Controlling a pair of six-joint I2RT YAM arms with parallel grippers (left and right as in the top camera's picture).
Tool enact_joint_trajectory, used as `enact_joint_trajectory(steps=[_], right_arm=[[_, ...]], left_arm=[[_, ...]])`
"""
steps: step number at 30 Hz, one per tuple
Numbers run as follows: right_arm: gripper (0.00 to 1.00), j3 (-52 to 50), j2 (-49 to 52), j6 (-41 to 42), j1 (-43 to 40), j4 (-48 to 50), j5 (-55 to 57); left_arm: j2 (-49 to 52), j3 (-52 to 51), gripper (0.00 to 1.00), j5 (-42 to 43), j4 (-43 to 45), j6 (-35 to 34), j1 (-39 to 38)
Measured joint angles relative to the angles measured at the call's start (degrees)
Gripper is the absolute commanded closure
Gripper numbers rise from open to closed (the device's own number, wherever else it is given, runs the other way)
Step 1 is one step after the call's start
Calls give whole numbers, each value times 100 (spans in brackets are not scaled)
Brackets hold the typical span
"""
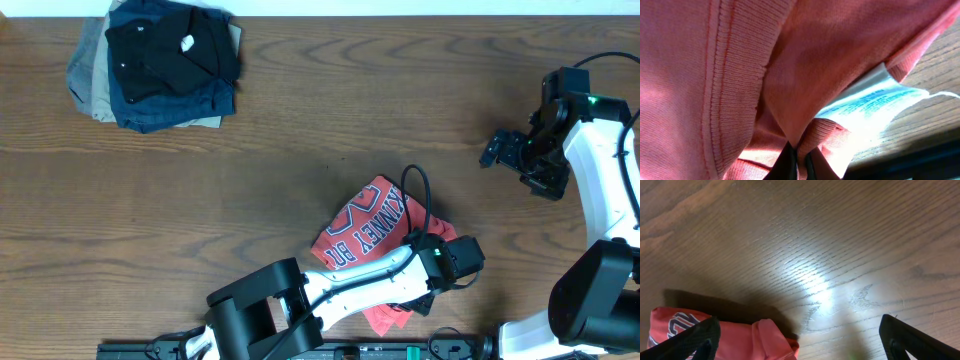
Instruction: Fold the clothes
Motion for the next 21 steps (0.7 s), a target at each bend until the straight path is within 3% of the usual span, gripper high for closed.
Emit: enact_joint_trajectory(steps=[5, 21], right_arm=[[1, 0, 0, -2, 0, 0, 0], [1, 0, 0, -2, 0, 0, 0]], left_arm=[[-94, 0, 88, 76, -15, 68, -33], [-138, 0, 89, 304, -31, 192, -153]])
